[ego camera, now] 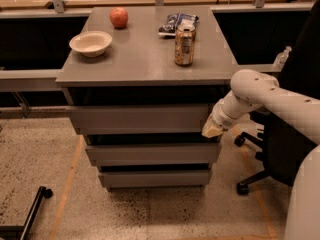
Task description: Close top drawer
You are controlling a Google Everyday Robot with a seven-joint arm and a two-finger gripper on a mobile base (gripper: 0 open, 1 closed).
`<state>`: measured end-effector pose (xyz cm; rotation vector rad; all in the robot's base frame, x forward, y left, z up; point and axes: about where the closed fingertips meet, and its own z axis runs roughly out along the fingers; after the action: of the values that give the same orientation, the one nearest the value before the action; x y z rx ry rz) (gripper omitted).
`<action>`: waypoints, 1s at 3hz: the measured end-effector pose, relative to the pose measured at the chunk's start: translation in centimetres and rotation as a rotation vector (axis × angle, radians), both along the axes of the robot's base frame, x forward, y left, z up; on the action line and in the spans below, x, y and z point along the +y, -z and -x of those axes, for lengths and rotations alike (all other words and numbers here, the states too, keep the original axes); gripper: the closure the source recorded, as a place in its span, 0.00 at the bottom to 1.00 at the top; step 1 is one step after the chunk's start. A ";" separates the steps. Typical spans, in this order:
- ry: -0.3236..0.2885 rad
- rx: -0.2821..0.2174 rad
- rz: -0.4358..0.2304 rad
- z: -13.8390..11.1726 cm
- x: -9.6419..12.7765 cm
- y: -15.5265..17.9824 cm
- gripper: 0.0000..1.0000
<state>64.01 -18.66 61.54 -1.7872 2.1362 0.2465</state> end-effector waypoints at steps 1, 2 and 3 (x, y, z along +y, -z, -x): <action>-0.002 0.004 -0.001 0.1 0.1 0.2 0.82; -0.004 0.010 -0.001 0.2 0.3 0.5 0.51; -0.007 0.013 -0.002 0.2 0.4 0.7 0.28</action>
Offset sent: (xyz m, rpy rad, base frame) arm -0.0006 0.0008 -0.0020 0.0005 0.0035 0.0014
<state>63.80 -18.27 60.80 -1.7968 2.1386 0.2622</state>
